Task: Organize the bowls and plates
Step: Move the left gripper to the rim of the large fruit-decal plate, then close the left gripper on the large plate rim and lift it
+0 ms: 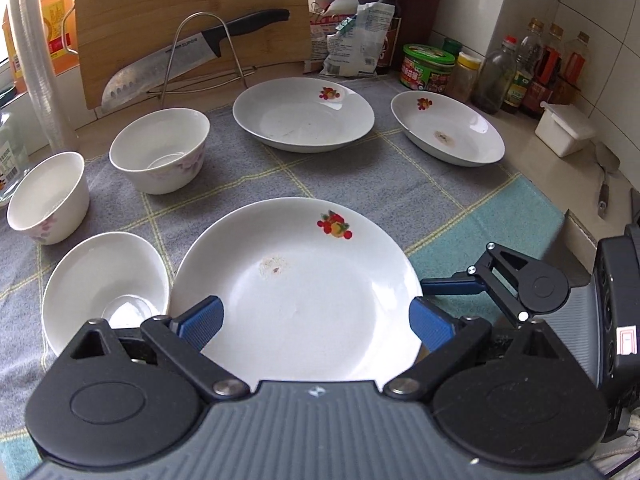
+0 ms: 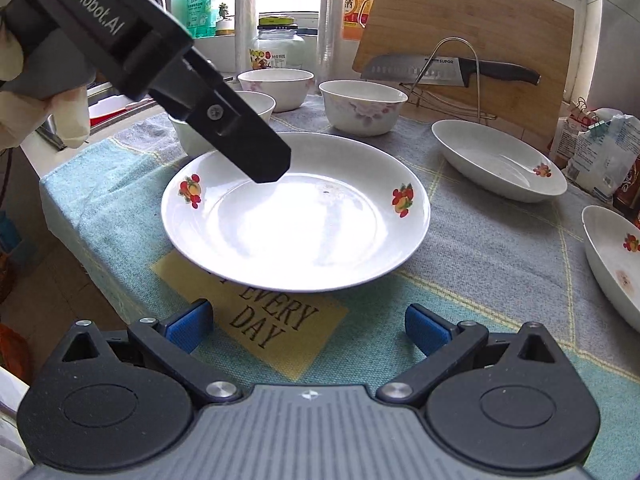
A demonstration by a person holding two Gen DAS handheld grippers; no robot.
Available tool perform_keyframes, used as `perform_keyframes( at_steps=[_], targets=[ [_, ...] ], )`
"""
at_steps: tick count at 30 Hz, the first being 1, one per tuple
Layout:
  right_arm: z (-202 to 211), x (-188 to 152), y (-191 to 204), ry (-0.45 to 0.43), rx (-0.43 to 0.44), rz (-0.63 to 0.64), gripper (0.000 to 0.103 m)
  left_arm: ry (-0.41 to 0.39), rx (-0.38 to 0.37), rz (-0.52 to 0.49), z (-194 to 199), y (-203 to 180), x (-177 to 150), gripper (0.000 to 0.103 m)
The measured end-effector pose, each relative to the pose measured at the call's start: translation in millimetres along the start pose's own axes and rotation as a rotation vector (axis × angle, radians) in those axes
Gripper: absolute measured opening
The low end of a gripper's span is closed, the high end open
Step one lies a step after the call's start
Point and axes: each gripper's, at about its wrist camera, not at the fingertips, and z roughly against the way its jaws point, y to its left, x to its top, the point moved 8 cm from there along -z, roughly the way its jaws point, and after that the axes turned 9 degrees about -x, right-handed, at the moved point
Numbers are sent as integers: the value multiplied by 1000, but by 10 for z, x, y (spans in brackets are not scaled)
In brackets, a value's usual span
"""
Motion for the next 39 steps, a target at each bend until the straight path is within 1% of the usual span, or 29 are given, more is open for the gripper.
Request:
perform_keyframes(
  at_steps=[2, 5, 10, 13, 16, 21, 26, 35, 39],
  targets=[
    [-27, 11, 28, -6, -16, -1, 103, 16, -11, -41, -36, 36, 97, 98],
    [-60, 22, 72, -11, -13, -16, 103, 37, -36, -90, -94, 95, 237, 98],
    [-82, 40, 86, -14, -15, -21, 103, 77, -37, -133, -278, 264, 442, 98],
    [-74, 42, 98, -19, -25, -31, 103, 122, -56, -139, -418, 356, 490, 98],
    [-66, 33, 135, -36, -26, -31, 103, 170, -71, -130, -558, 444, 482, 98],
    [-68, 40, 148, -44, -34, -41, 103, 216, -73, -129, -717, 565, 480, 98],
    [-80, 49, 169, -54, -43, -50, 103, 282, -99, -142, -831, 593, 443, 98],
    [-104, 76, 203, -57, -73, -74, 103, 348, -147, -164, -885, 578, 371, 98],
    [-112, 87, 199, -51, -81, -80, 103, 368, -171, -173, -874, 558, 348, 96]
  ],
)
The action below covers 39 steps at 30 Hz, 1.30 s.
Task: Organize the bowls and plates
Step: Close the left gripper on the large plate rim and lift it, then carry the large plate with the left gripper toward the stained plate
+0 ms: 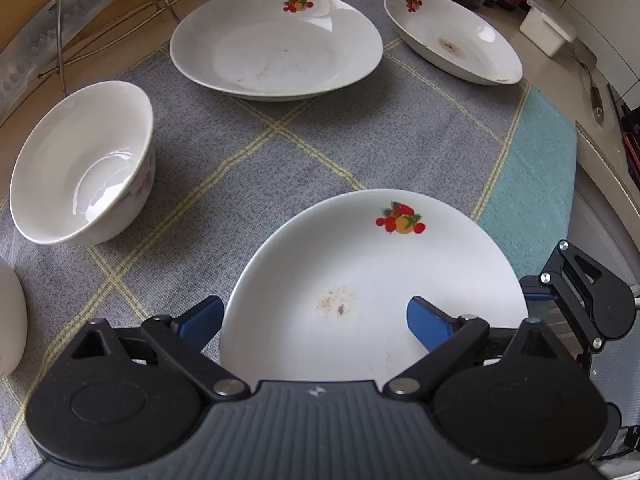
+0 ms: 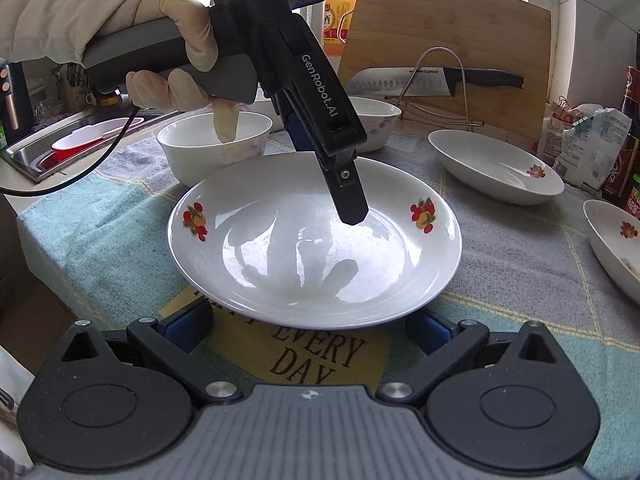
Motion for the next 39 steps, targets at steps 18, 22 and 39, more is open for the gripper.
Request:
perform_keyframes(
  at_steps=[18, 22, 39],
  targets=[
    [-14, 12, 28, 37, -22, -5, 103, 84, -28, -58, -65, 2, -26, 84],
    [-24, 24, 26, 52, -25, -5, 103, 91, -37, -65, -73, 0, -15, 84],
    [-49, 65, 12, 104, -37, 1, 103, 127, -34, -106, -146, -66, 3, 84]
  ],
)
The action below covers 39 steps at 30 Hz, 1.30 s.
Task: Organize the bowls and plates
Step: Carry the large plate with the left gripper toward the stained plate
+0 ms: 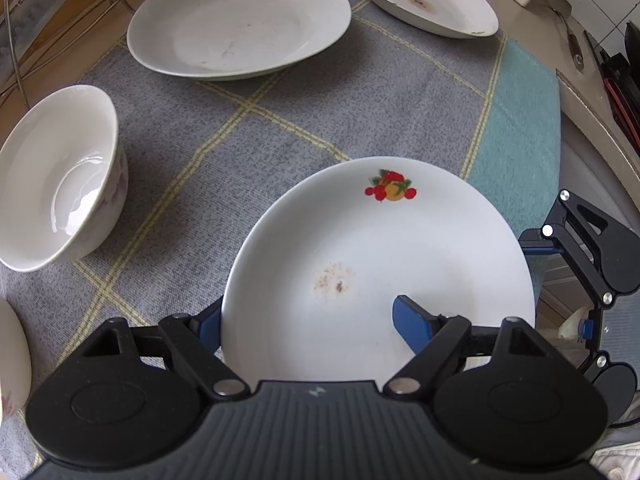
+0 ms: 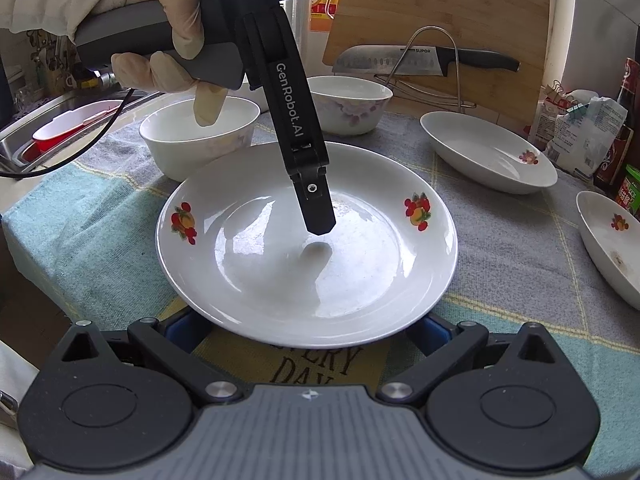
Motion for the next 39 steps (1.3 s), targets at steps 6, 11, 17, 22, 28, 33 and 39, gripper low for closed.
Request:
perform_keyframes(
  at_steps=[6, 11, 17, 22, 28, 33, 39],
  targets=[
    [4, -1, -4, 3, 24, -13, 103, 2, 4, 18, -4, 9, -5, 84],
    [27, 33, -32, -1, 42, -23, 103, 2, 9, 38, 0, 19, 9, 84],
    [15, 17, -69, 8, 44, 5, 103, -8, -7, 53, 29, -10, 28, 84],
    [13, -1, -127, 15, 56, 11, 103, -13, -16, 56, 50, -49, 65, 84],
    [11, 15, -186, 14, 73, 23, 103, -17, -21, 67, 70, -60, 117, 84],
    [19, 20, -281, 14, 93, 36, 103, -21, -28, 81, 76, -94, 176, 84],
    [34, 29, -376, 14, 107, 62, 103, -28, -29, 95, 83, -137, 269, 84]
  ],
)
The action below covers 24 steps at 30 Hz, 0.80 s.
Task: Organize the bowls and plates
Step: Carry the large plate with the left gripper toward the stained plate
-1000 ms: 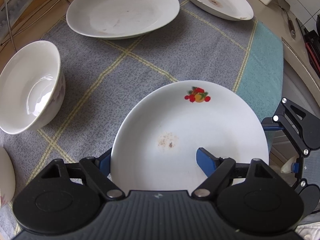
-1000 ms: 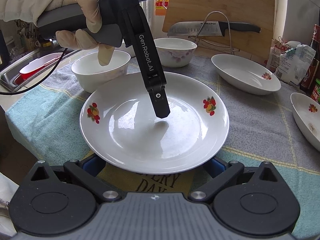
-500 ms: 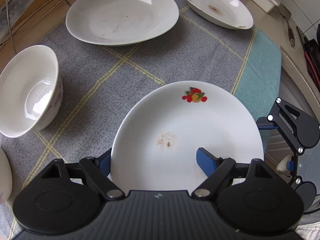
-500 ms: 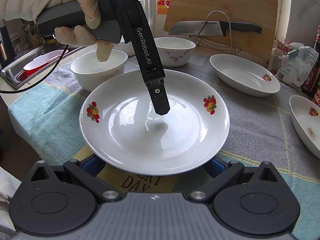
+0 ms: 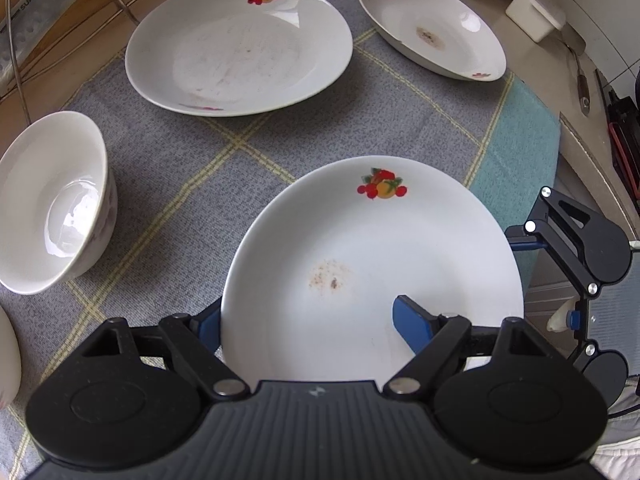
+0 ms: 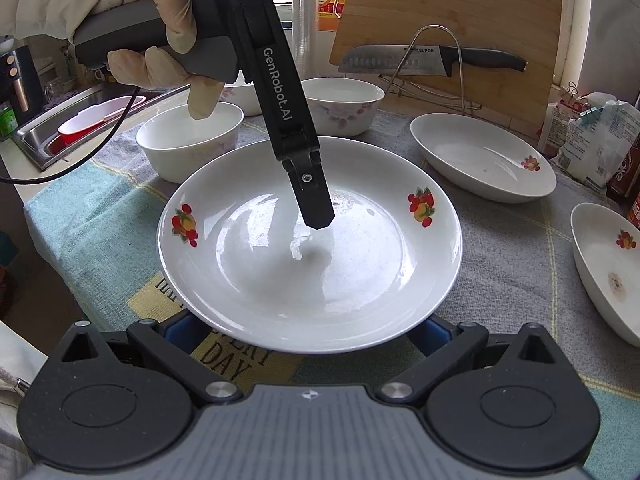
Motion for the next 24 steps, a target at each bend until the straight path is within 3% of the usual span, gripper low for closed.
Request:
perform_keyframes(
  at_steps=[24],
  targets=[
    [167, -1, -567, -5, 30, 46, 103, -26, 14, 7, 8, -310, 499, 84]
  ],
)
